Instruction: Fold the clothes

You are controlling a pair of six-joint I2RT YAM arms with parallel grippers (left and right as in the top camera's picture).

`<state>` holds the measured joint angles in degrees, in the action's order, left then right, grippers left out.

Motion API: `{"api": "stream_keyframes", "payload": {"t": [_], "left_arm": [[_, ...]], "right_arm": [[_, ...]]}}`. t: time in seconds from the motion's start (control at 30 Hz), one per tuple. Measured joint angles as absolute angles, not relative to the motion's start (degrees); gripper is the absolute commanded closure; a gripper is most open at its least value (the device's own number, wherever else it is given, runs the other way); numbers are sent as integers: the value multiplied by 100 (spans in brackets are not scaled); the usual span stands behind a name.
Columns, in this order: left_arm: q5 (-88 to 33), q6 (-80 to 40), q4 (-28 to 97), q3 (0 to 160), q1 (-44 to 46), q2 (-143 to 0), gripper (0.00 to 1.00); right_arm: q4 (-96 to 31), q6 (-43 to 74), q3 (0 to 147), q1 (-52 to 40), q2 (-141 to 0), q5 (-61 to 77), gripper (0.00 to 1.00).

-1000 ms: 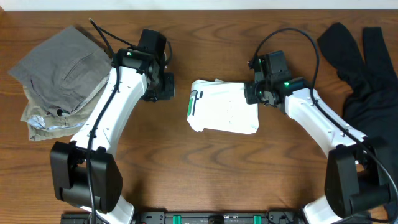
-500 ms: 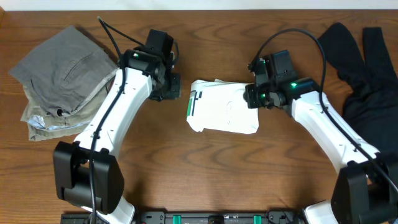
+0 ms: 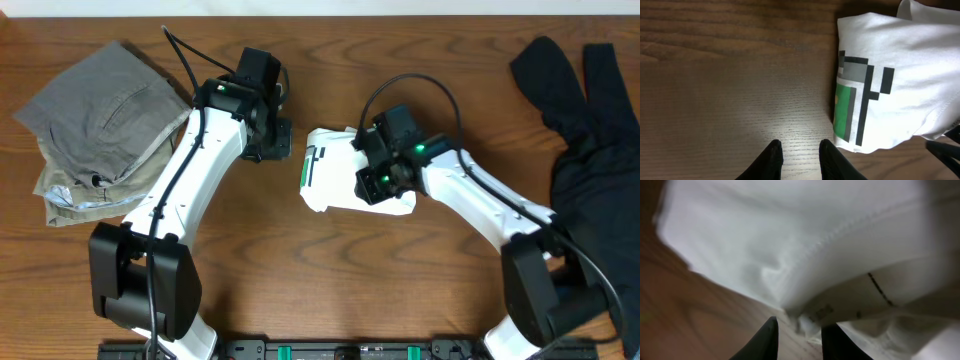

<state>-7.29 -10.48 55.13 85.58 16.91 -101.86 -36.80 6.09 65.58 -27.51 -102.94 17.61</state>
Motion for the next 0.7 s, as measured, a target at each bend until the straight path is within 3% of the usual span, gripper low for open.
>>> {"api": "stream_keyframes", "payload": {"t": [0.23,0.33,0.4,0.43,0.7], "left_arm": [[-729,-1048,5513,8558,1691,-10189,73],[-729,-1048,5513,8558,1691,-10189,73],[-729,-1048,5513,8556,1691,-10189,73],[-729,-1048,5513,8558,1691,-10189,73],[-729,-1048,5516,8558,1691,-10189,73]], "right_arm": [[-3660,598,6530,-2751,-10600,1645,71],[-3590,565,6528,-2751,-10600,1594,82],[-3527,574,6528,-2755,-10600,1588,97],[-3494,548,6528,-2755,-10600,1599,99],[-3524,377,6528,-2919,-10600,1717,99]]}}
